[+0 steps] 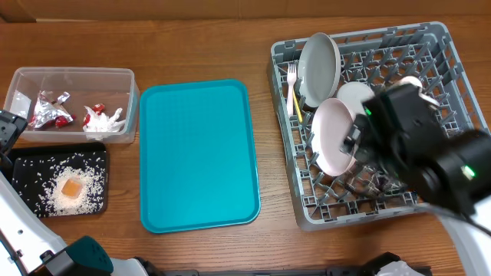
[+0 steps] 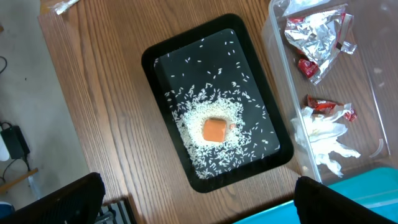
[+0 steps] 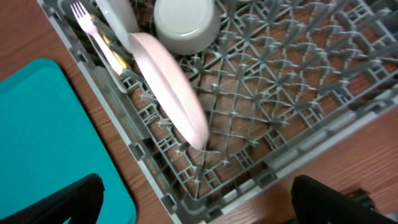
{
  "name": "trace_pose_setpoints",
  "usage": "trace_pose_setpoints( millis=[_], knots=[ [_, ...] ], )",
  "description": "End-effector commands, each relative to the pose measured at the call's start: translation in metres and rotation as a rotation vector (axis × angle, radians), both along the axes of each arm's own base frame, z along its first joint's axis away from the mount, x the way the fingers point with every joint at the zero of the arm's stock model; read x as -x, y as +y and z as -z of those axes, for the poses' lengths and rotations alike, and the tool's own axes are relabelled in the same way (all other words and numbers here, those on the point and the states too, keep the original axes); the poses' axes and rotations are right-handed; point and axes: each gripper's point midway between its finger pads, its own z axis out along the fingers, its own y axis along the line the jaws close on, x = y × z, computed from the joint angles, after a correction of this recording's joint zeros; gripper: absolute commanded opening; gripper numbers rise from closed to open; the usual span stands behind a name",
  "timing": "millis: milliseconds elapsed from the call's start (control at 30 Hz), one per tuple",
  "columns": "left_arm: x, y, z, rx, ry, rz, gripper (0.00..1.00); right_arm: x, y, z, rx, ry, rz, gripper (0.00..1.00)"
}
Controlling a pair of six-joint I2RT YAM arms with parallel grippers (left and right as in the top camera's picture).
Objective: Sort waste into correct bins and load items into the dishwasher rack
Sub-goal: 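Lower the pink plate upright into a rack slot with the right gripper, then release the plate and withdraw the right gripper from the rack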
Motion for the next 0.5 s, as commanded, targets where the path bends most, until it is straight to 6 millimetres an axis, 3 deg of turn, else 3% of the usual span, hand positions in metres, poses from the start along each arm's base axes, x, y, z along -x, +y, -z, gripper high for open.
trace_pose_setpoints(
  millis=[0,167,467],
  knots=[
    [0.000,-0.001,-0.003,-0.003,-0.017,-0.011,1.00,0.013,-0.006,-0.015,-0.039,-0.067,0.011,1.00],
    [0.000,-0.001,-0.003,-0.003,-0.016,-0.011,1.00,0.024,0.010,-0.012,-0.140,-0.035,-0.035,1.00],
    [0.000,-0.001,-0.003,-0.003,-0.016,-0.011,1.00,0.021,0.017,-0.006,-0.156,0.002,-0.046,1.00]
  ],
)
